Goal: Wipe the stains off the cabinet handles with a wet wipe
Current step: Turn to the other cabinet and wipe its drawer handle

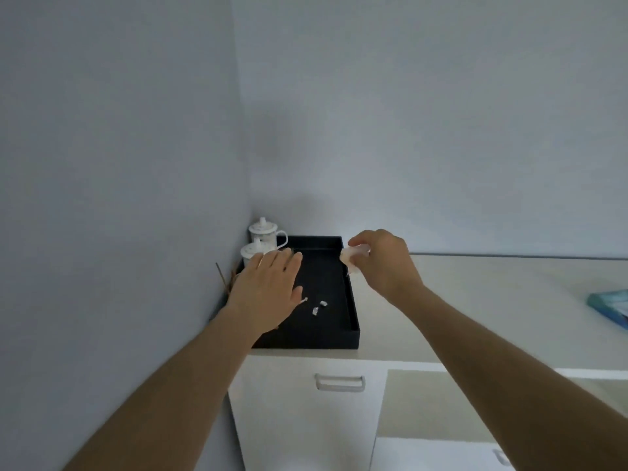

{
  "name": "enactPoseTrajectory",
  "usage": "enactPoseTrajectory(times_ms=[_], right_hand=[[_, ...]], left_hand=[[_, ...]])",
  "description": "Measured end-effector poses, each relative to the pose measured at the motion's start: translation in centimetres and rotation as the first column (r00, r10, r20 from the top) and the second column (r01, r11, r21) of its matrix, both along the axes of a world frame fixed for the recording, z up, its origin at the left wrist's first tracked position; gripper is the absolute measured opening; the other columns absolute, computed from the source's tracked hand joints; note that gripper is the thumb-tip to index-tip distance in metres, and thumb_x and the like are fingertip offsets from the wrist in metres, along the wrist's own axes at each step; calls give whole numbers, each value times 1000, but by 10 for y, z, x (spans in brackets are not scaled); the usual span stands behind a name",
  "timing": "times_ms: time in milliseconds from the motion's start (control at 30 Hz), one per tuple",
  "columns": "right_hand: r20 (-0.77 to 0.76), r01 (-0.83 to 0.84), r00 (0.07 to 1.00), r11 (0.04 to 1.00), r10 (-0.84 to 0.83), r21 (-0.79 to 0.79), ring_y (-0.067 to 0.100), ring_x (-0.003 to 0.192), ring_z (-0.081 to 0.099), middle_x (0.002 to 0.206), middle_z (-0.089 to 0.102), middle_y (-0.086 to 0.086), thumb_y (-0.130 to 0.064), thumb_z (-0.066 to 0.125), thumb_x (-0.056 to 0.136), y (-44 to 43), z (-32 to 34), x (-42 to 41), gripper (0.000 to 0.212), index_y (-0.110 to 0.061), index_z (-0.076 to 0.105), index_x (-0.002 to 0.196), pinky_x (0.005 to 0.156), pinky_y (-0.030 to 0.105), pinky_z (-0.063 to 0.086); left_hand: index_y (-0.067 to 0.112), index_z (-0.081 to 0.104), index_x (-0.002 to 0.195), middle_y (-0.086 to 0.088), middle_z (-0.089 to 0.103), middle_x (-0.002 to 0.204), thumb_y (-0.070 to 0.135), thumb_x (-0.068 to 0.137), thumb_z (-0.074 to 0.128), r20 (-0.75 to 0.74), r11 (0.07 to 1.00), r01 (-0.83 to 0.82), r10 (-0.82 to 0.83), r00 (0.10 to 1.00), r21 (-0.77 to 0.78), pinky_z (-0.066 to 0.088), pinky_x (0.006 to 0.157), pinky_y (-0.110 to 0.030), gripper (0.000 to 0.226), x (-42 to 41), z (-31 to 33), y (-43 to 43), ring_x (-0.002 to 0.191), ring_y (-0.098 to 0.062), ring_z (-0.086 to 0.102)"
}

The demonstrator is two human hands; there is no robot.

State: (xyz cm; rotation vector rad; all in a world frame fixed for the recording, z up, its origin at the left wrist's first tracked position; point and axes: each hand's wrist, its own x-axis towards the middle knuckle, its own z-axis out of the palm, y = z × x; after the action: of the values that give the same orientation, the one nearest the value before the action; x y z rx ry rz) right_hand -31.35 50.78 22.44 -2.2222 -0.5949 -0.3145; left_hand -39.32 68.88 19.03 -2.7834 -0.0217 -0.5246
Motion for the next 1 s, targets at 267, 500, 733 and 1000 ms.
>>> enactPoseTrajectory(times_ms=[267,500,733,1000], right_hand=[[124,-256,954,958,271,-126,19,89,53,107,56,8,-9,56,88,-24,19,12,24,-14,65,110,72,24,41],[172,-598,769,788,615,-144,9,75,52,104,63,8,-6,59,86,-42,23,-7,23,-11,68,106,63,11,40],[138,-808,563,577,815,-118,25,93,59,104,62,12,-7,61,83,-31,37,-106,19,-10,70,100,79,29,47],[183,-984,132,152,974,-98,17,77,54,96,59,7,-8,62,79,-55,63,-336,14,-14,69,89,64,24,40]], left_hand=[[14,27,147,-6,34,149,39,100,28,19,971,-235,234,972,46,20,114,-37,53,-37,24,-41,136,-23,32],[14,19,147,-5,29,151,38,101,27,-18,848,-526,528,849,67,12,116,-39,53,-99,27,-113,140,-24,23],[14,4,152,-5,9,159,42,102,24,-34,607,-786,794,607,116,-3,117,-38,60,-232,36,-169,146,-22,4],[15,6,152,-4,9,159,43,102,25,37,190,-980,981,192,54,-4,117,-36,60,-456,55,-283,146,-20,4]])
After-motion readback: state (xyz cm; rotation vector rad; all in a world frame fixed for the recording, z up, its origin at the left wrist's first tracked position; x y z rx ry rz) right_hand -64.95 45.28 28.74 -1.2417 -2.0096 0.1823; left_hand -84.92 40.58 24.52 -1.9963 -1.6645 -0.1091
